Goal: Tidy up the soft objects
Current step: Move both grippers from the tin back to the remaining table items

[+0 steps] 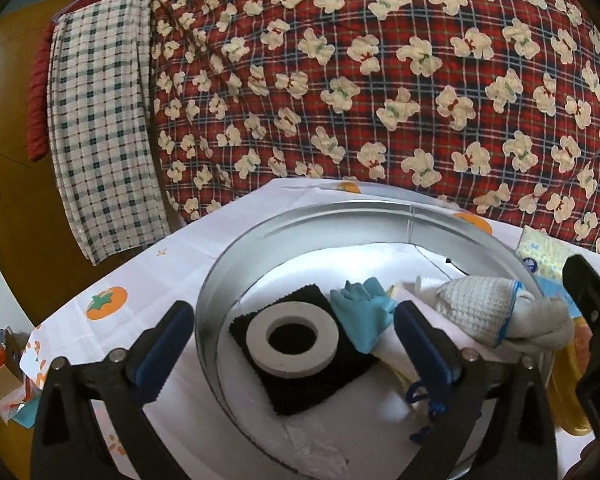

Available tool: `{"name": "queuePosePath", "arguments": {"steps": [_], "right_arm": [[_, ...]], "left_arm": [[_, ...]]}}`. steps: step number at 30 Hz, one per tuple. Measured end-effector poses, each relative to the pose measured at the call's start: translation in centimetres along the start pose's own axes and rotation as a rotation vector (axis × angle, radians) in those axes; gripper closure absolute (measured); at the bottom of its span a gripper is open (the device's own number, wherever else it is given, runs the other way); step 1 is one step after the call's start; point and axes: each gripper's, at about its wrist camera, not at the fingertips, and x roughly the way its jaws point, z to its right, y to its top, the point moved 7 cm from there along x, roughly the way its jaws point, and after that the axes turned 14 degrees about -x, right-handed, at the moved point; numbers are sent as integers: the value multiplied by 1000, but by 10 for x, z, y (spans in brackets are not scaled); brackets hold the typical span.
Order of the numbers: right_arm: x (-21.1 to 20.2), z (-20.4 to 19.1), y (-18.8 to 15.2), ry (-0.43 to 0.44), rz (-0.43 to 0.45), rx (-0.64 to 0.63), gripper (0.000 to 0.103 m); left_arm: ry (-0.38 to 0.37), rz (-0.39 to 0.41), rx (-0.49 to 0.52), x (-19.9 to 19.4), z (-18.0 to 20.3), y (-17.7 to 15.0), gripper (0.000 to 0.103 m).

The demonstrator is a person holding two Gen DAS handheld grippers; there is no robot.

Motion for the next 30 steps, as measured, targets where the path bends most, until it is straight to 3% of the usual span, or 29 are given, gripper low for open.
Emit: {"name": "queuePosePath", "arguments": {"steps": [13,30], "right_arm": [[-16,27,-12,-54,-12,7,14],[-35,98,-38,-135,-49,59,14]], "left_arm": [[-26,22,9,-19,11,-8,1],[-160,7,92,-55,75,-38,1]]}}
